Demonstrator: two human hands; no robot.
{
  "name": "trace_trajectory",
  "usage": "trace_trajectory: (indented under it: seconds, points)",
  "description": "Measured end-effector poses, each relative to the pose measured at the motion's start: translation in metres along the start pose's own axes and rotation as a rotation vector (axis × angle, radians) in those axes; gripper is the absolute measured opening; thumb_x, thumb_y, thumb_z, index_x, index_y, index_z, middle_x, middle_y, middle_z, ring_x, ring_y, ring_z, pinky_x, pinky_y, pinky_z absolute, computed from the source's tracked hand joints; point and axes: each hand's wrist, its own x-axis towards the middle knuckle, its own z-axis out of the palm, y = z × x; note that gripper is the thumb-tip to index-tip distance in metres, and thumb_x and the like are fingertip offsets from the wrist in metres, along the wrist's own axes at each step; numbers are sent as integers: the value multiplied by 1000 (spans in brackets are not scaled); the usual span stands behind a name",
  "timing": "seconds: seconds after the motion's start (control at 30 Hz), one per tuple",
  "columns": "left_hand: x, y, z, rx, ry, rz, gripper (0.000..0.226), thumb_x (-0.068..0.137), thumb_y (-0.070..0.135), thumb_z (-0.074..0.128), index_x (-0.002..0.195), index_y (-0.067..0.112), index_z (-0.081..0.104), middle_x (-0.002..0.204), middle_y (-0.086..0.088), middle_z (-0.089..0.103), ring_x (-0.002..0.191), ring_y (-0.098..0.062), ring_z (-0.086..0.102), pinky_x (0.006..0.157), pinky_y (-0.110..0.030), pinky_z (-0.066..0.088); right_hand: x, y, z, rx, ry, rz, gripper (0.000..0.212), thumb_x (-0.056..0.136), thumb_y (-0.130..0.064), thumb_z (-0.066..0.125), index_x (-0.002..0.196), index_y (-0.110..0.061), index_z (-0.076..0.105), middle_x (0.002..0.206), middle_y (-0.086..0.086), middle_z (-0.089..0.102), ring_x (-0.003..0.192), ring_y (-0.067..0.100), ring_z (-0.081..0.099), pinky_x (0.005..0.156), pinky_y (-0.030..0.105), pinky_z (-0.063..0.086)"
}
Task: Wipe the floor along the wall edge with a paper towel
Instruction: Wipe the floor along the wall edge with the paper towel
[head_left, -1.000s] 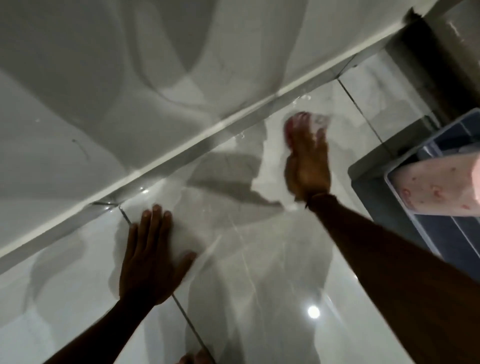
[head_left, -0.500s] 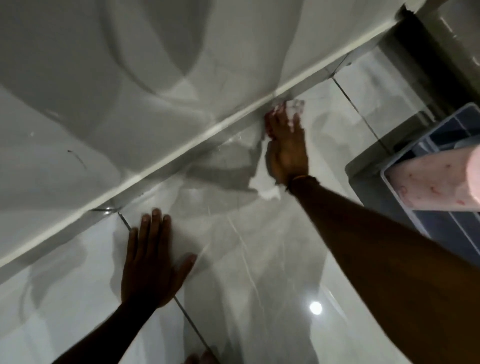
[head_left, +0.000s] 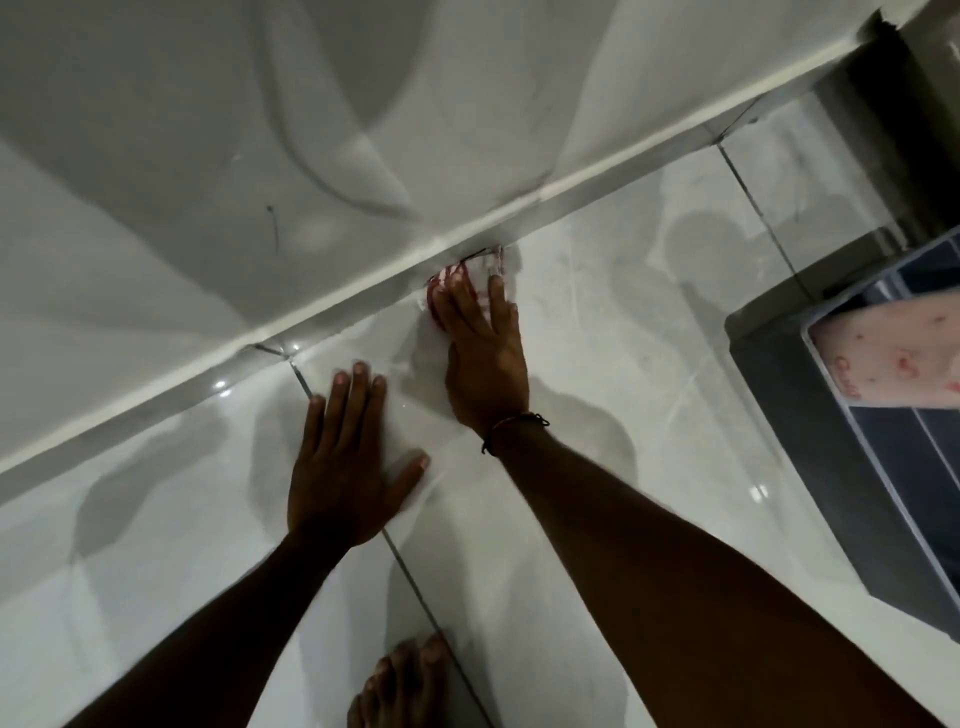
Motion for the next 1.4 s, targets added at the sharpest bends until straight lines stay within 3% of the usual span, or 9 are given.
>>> trace_trajectory:
  seconds: [0.13, 0.3, 0.4, 0.63, 0.77, 0.87, 0.97, 1.2, 1.4]
  points:
    - [0, 2, -1, -11, 14, -8, 104, 94, 78, 40, 170, 14, 12, 180, -10, 5, 168, -28, -1, 136, -47, 2, -4, -7, 10, -89, -56, -119, 66, 99, 0, 42, 161, -23, 40, 174, 0, 31, 164, 45, 12, 132, 59, 25]
    - [-1, 3, -5, -22, 18, -7, 103, 94, 75, 44, 170, 13, 12, 181, -10, 5, 168, -28, 2, 136, -46, 2, 5, 20, 3, -114, -16, -229, 63, 100, 6, 43, 155, -23, 51, 168, 1, 43, 161, 46, 23, 129, 59, 31]
    - [-1, 3, -5, -16, 0, -15, 105, 93, 76, 44, 171, 14, 11, 181, -8, 3, 168, -26, -1, 136, -47, 1, 24, 52, -18, -167, -25, -145, 58, 109, -7, 43, 161, -33, 39, 175, -4, 28, 165, 39, 12, 130, 59, 25]
    - [0, 3, -1, 20, -25, -20, 107, 94, 83, 33, 171, 14, 5, 181, -6, -7, 167, -25, -7, 135, -42, -8, 95, 155, -104, -294, 6, 83, 77, 94, 8, 42, 163, -24, 35, 178, 3, 17, 167, 31, 9, 136, 52, 11]
    - [-2, -1, 4, 45, -27, -12, 107, 94, 82, 32, 171, 13, 7, 181, -6, -7, 167, -26, -6, 135, -41, -9, 135, 204, -146, -332, 48, 285, 63, 101, -13, 37, 163, -20, 27, 176, 12, 15, 164, 43, 9, 131, 68, 8]
    - [0, -2, 6, 41, -28, -9, 107, 94, 83, 30, 171, 12, 9, 181, -7, -3, 168, -27, -2, 135, -42, -8, 157, 230, -169, -360, 5, 311, 51, 100, -10, 25, 151, -1, 32, 169, 24, 22, 160, 48, 15, 130, 72, 8]
    - [1, -1, 7, 27, -27, -8, 107, 94, 83, 30, 171, 12, 10, 181, -7, -1, 168, -28, 0, 135, -44, -6, 147, 209, -161, -332, 43, 261, 55, 100, 3, 29, 154, 7, 35, 167, 30, 29, 160, 46, 22, 132, 67, 11]
    - [-1, 3, -5, -12, -6, -13, 105, 94, 79, 40, 170, 12, 12, 180, -11, 8, 167, -28, 5, 136, -47, 2, 61, 88, -76, -187, 2, 53, 67, 97, 4, 49, 161, -11, 39, 174, 14, 27, 164, 38, 18, 135, 46, 17]
    - [0, 3, -6, -35, -12, -45, 107, 94, 77, 43, 170, 8, 11, 180, -13, 7, 167, -27, 1, 136, -41, -1, 5, -17, -10, 63, 31, -2, 60, 96, 15, 49, 152, -8, 54, 164, 15, 47, 159, 45, 30, 131, 56, 30]
